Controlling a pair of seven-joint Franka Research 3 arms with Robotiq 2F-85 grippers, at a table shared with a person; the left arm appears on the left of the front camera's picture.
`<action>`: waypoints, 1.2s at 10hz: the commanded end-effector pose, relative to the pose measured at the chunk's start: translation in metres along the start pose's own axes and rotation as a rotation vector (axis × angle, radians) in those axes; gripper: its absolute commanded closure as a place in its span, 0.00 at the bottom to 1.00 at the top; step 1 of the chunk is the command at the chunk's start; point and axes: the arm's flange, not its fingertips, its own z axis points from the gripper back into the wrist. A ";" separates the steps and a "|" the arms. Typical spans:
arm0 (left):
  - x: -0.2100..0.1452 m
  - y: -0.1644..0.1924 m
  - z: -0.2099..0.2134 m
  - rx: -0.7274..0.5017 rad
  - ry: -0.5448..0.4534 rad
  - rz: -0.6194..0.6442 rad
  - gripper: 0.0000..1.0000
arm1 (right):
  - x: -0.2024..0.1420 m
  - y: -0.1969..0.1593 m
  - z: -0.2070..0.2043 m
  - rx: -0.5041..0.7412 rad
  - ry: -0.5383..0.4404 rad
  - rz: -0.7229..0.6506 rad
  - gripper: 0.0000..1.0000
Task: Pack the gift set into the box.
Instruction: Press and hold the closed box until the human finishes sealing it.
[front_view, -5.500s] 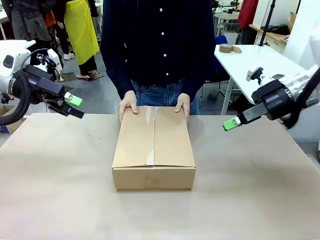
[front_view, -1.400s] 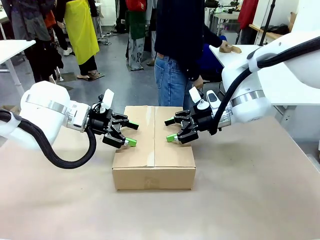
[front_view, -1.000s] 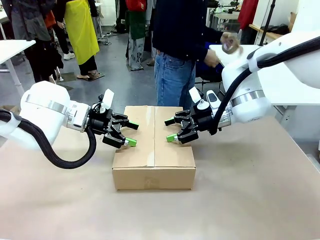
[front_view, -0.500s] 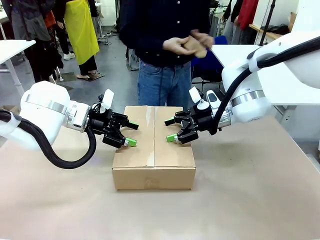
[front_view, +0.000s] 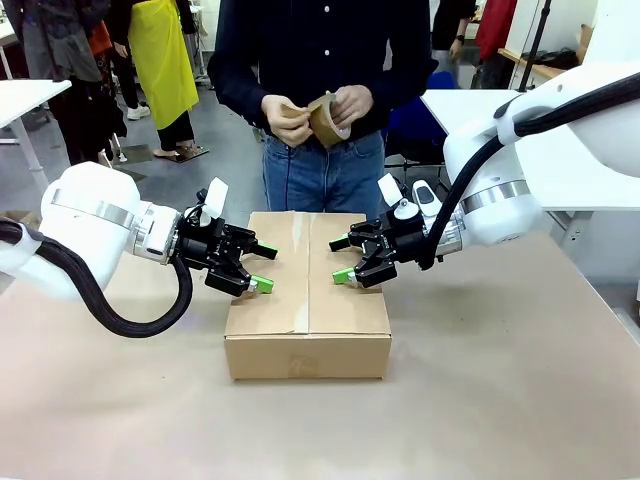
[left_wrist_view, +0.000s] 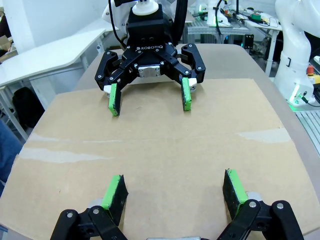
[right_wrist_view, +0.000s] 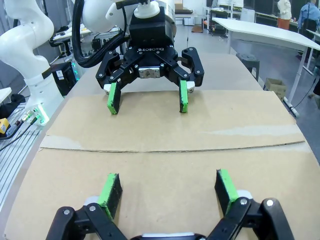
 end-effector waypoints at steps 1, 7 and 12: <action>-0.003 -0.002 0.000 -0.005 -0.003 -0.002 0.00 | -0.001 0.000 -0.001 -0.005 0.000 0.002 0.00; -0.003 -0.002 0.000 -0.005 -0.003 -0.002 0.00 | -0.001 0.000 -0.001 -0.005 0.000 0.002 0.00; -0.003 -0.002 0.000 -0.005 -0.003 -0.002 0.00 | -0.001 0.000 -0.001 -0.005 0.000 0.002 0.00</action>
